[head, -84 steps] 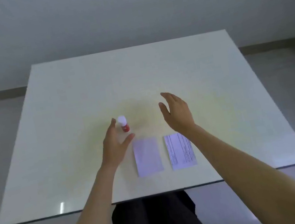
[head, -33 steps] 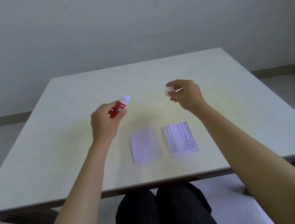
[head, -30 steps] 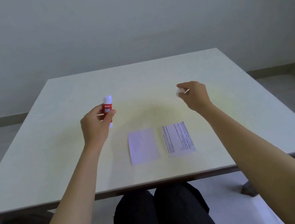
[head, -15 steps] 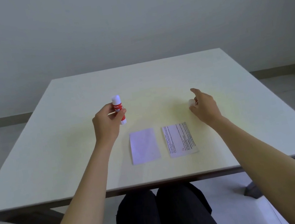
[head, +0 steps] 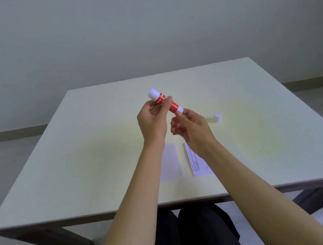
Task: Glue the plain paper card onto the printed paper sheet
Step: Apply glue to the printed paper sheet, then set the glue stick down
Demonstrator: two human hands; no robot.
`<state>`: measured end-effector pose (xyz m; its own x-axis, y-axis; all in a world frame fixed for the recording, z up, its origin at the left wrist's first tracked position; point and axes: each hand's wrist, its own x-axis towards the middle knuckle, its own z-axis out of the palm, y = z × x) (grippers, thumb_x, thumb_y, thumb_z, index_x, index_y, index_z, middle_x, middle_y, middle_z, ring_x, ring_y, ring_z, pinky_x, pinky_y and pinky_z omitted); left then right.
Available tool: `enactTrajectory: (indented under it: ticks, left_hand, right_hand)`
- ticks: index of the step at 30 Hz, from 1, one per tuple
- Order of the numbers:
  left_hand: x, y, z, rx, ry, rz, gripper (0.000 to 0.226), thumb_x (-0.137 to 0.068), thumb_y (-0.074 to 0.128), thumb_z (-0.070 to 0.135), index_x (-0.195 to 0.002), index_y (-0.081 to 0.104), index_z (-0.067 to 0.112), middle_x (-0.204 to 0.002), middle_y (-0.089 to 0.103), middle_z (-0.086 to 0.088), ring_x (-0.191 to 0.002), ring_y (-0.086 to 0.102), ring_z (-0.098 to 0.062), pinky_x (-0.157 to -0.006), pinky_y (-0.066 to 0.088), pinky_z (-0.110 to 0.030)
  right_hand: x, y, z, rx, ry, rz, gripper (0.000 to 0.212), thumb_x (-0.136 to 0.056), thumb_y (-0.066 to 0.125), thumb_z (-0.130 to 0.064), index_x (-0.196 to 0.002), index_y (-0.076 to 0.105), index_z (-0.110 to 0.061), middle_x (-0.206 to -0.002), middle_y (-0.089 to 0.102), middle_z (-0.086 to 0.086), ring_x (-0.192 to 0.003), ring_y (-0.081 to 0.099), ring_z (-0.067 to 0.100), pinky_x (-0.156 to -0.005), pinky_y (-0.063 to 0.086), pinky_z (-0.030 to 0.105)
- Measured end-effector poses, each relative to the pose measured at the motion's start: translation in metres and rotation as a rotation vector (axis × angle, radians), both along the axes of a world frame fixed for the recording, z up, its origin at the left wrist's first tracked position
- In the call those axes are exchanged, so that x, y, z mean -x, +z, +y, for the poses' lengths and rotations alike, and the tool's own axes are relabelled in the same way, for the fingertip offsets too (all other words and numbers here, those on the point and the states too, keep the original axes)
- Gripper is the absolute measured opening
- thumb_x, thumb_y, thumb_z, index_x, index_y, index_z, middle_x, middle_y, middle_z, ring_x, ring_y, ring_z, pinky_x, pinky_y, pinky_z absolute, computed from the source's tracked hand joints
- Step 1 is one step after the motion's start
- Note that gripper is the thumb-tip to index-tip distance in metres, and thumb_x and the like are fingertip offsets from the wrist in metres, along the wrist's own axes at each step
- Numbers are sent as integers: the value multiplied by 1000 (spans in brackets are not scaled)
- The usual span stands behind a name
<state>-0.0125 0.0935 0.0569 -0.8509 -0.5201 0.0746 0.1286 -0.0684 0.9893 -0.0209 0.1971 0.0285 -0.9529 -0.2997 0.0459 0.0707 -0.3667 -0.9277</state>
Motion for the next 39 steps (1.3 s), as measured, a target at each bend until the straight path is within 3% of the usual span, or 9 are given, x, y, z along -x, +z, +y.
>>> enactTrajectory:
  ticks: [8, 11, 13, 15, 19, 25, 30, 35, 39]
  left_hand:
    - [-9, 1, 7, -95, -115, 4, 26, -76, 75, 22, -93, 70, 3, -95, 76, -8, -100, 70, -22, -92, 50, -29]
    - [-8, 2, 3, -124, -55, 0, 18, -76, 76, 23, -85, 68, 9, -93, 75, -8, -99, 70, -25, -87, 50, -29]
    - [-8, 1, 0, -142, -40, 6, 16, -76, 75, 24, -82, 67, 12, -95, 75, -10, -98, 70, -26, -85, 50, -29]
    - [-8, 1, 0, -140, -55, 9, 17, -75, 76, 24, -83, 66, 12, -98, 75, -13, -98, 70, -26, -81, 49, -25]
    - [-11, -1, 3, -118, -94, 2, 20, -74, 78, 23, -85, 66, 10, -98, 75, -13, -98, 70, -25, -88, 50, -29]
    - [-10, -1, -1, -149, -46, 9, 25, -75, 76, 22, -90, 66, 6, -100, 74, -15, -97, 70, -27, -91, 52, -33]
    - [-12, -2, 6, -98, -105, 6, 17, -74, 77, 20, -83, 65, 12, -98, 75, -15, -97, 70, -26, -95, 51, -34]
    - [-11, 0, -1, -146, -54, 8, 20, -74, 77, 23, -86, 66, 11, -100, 74, -15, -99, 70, -28, -95, 51, -39]
    - [-12, 0, 3, -129, -113, 14, 18, -73, 78, 20, -83, 65, 13, -100, 74, -16, -99, 70, -26, -95, 51, -35]
  right_hand:
    - [4, 15, -4, -134, -106, -256, 55, -93, 42, -48, -49, 36, -16, -44, 32, -3, -39, 32, 17, -47, 27, 27]
    - [4, 12, 5, -158, -39, -113, 38, -95, 49, -45, -82, 65, -12, -60, 57, 2, -47, 51, 17, -51, 41, 26]
    - [3, 9, 11, -22, -13, -8, 18, -96, 55, -23, -106, 60, -10, -73, 63, 5, -54, 58, 18, -56, 48, 25]
    - [3, 8, 12, 28, -26, -13, 13, -97, 54, -19, -92, 59, -7, -64, 60, 2, -49, 53, 16, -52, 45, 23]
    - [7, 17, 8, -259, -45, -222, 47, -97, 43, -46, -69, 54, -11, -44, 43, -4, -34, 33, 11, -36, 27, 19]
    - [3, 12, 15, -59, 2, 68, 10, -96, 54, -18, -101, 61, -12, -72, 60, 6, -51, 54, 16, -52, 45, 25]
    - [6, 16, 10, -257, -34, -253, 51, -99, 37, -46, -66, 51, -11, -40, 38, -6, -31, 29, 10, -35, 23, 18]
    - [4, 14, 17, -96, 26, 46, 14, -97, 53, -21, -107, 60, -13, -73, 64, 5, -54, 59, 17, -52, 47, 25]
    - [6, 14, 13, -136, 13, -200, 40, -98, 46, -37, -71, 57, -8, -52, 46, 0, -38, 39, 13, -40, 31, 21]
